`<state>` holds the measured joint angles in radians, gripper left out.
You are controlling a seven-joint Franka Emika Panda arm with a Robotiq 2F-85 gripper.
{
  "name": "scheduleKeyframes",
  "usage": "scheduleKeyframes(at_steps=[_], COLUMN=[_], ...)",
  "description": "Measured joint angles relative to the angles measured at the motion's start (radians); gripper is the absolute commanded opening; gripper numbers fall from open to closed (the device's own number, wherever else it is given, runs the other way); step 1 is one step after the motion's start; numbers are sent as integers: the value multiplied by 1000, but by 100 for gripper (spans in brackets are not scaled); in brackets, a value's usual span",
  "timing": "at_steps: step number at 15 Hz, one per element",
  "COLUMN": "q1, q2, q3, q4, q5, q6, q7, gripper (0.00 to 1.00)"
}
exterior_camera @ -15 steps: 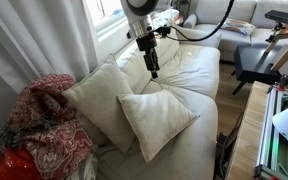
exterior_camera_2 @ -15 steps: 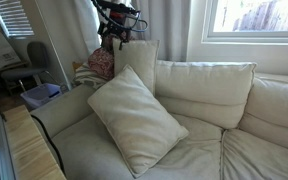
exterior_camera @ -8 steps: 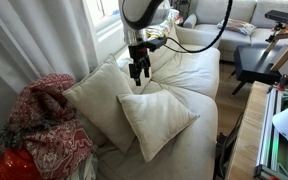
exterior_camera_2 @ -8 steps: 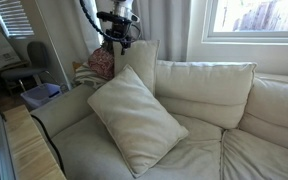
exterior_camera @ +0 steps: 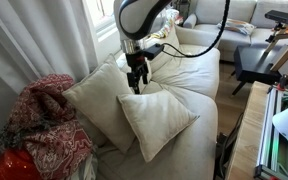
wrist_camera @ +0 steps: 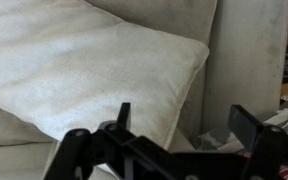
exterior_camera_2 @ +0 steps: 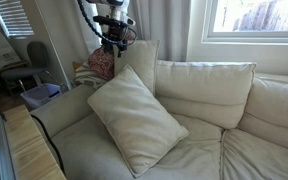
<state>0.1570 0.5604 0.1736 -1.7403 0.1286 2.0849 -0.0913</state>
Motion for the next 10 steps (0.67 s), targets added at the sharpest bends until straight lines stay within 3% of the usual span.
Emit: scheduleKeyframes(at_steps=[5,10], q1=[150,304], q2=[87,162], q3=[-10,-115], q4=[-17,-15], q5=[-146,-351], q6=[128,184], q7=[146,414], gripper=[100,100])
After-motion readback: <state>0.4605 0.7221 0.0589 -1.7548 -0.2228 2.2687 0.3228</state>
